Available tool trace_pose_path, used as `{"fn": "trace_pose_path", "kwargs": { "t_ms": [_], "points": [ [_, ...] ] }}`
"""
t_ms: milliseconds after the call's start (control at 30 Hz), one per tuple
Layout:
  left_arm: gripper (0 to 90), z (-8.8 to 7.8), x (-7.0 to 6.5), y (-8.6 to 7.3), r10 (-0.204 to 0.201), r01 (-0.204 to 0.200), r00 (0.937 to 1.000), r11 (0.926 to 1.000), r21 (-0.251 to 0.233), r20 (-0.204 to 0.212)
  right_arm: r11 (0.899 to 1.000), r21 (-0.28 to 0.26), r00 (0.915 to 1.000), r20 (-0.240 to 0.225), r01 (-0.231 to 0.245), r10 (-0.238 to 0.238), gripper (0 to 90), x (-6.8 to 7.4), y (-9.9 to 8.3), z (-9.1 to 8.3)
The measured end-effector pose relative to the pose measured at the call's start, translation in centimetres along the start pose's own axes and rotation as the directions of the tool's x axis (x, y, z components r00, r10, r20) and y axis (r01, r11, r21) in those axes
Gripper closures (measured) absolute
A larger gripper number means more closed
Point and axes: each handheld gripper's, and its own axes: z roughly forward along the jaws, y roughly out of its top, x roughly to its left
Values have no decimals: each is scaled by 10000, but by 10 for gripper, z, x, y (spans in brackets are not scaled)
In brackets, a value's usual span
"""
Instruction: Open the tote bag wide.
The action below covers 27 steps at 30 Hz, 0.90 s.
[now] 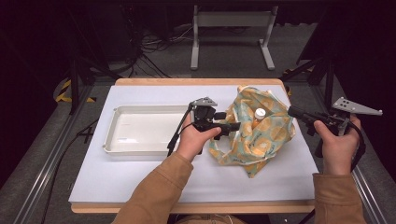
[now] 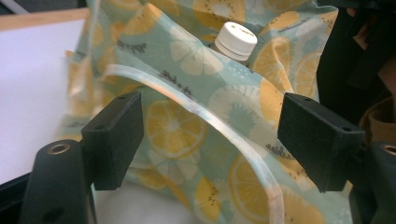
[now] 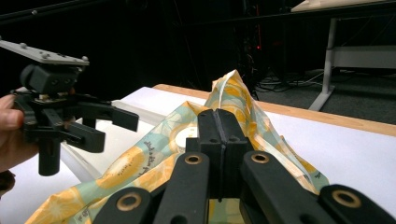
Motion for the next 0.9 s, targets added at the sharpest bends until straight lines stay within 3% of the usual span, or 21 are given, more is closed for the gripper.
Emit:
{"fn": "trace_pose_path", "kwargs": {
  "t_ms": [267,367,533,567,633,667,733,800,900],
  "points": [
    [182,16,-8,-1,237,-243,9991,9996,175,343,10000,63,10000,58,44,-44,900,-1,-1,0],
    [80,22,-11,0,319,-324,9989,9994,128,335,9999,45,9999,115,115,-115,900,0,-1,0],
    [84,34,-13,1,359,-373,9980,9990,255,517,9999,99,9999,120,108,-109,900,1,-1,0],
    [118,38,-15,3,441,-468,9964,9982,361,727,9998,123,9998,85,165,-166,900,2,-2,1],
    [209,38,-16,4,511,-541,9961,9977,398,723,9998,140,9998,69,172,-173,900,2,-2,2],
    [209,39,-18,5,677,-710,9952,9964,456,706,9997,152,9998,68,173,-174,900,2,-2,2],
    [433,37,-20,7,1064,-1099,9914,9931,421,764,9997,170,9998,49,186,-187,900,2,-2,2],
    [597,33,-21,8,1327,-1355,9888,9901,375,685,9997,168,9998,50,190,-191,900,2,-2,1],
    [760,27,-21,10,1473,-1496,9874,9880,375,582,9997,143,9998,64,176,-177,900,1,-2,0]
  ]
}}
